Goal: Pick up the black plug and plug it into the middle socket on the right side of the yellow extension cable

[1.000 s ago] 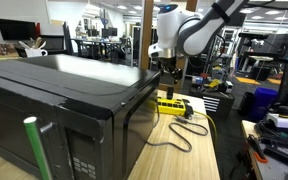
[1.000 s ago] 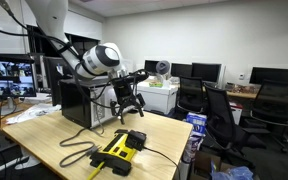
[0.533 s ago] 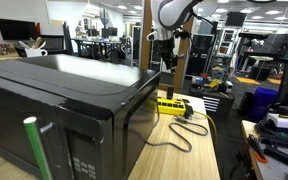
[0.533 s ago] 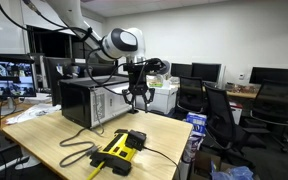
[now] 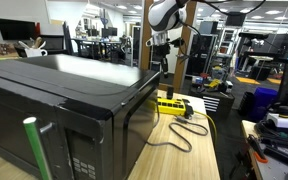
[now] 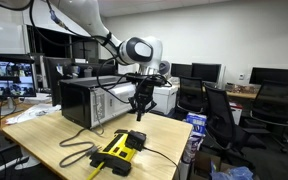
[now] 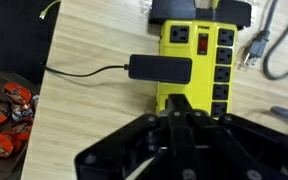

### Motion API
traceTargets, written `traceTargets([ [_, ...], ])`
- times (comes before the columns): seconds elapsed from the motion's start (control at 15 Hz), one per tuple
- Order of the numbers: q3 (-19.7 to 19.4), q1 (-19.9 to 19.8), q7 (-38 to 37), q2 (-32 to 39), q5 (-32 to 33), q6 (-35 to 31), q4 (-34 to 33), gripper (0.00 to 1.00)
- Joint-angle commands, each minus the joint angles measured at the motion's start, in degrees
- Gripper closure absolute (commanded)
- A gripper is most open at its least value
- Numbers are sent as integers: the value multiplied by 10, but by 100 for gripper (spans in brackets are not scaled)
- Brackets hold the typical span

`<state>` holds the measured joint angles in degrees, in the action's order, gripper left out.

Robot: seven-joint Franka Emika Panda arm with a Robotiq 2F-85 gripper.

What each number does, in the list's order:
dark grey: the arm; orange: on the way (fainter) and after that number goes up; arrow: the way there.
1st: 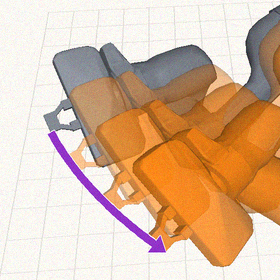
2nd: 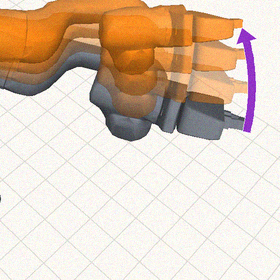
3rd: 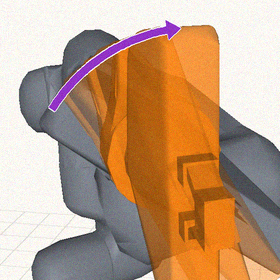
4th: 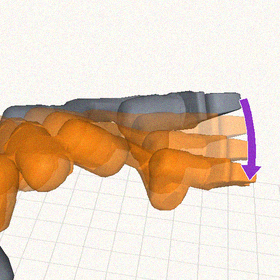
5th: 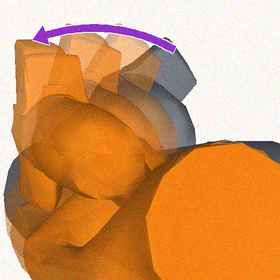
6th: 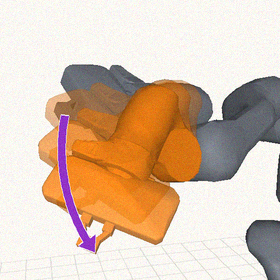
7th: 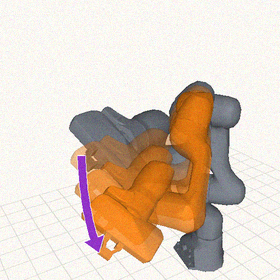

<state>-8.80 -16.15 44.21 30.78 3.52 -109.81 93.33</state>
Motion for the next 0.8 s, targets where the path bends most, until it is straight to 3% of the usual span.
traceTargets([
  [0.0, 23, -19, -67, 11, -65, -10, -2, 100],
  [0.4, 32, -26, -177, 1, -141, -103, 27, 100],
  [0.53, 23, -19, -226, -6, -137, -154, 39, 100],
  [0.73, 10, -9, -264, -23, -101, -180, 67, 100],
])
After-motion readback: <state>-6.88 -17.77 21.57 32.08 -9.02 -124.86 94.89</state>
